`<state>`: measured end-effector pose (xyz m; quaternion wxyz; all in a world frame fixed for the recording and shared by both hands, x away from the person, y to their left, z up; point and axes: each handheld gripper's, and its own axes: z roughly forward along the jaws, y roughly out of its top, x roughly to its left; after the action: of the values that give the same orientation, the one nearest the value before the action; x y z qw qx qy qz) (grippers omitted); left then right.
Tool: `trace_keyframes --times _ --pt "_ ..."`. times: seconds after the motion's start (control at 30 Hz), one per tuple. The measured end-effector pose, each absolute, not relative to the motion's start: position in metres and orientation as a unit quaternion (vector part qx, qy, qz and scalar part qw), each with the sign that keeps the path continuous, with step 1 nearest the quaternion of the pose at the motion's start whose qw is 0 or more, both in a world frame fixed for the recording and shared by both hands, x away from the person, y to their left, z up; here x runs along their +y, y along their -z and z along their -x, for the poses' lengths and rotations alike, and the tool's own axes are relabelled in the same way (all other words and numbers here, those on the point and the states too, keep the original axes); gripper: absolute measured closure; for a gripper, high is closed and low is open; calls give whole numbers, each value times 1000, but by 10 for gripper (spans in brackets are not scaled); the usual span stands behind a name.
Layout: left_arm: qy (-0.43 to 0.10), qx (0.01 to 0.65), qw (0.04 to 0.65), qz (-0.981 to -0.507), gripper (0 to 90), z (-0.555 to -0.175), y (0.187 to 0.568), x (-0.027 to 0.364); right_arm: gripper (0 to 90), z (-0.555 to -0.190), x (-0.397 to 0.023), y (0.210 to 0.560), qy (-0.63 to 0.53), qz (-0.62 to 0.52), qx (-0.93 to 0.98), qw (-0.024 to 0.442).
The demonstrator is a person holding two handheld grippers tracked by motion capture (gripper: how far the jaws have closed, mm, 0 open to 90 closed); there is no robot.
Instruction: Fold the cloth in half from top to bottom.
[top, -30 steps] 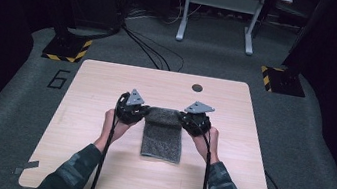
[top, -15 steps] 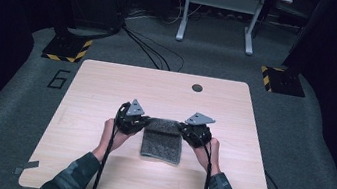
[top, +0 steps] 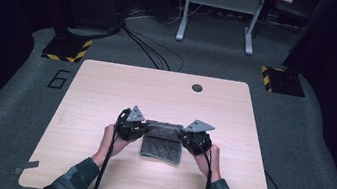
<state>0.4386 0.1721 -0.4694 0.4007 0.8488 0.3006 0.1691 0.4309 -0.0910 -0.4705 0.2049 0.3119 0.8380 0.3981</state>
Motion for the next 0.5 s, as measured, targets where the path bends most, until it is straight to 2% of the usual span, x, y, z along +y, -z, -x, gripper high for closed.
trace_keyframes --times 0.33,0.5 --pt "-142 303 397 -855 797 -429 485 171 816 -419 -94 486 -389 -318 844 188" --pt "-126 304 395 -858 737 -424 489 175 773 -412 -97 488 -389 -320 845 179"
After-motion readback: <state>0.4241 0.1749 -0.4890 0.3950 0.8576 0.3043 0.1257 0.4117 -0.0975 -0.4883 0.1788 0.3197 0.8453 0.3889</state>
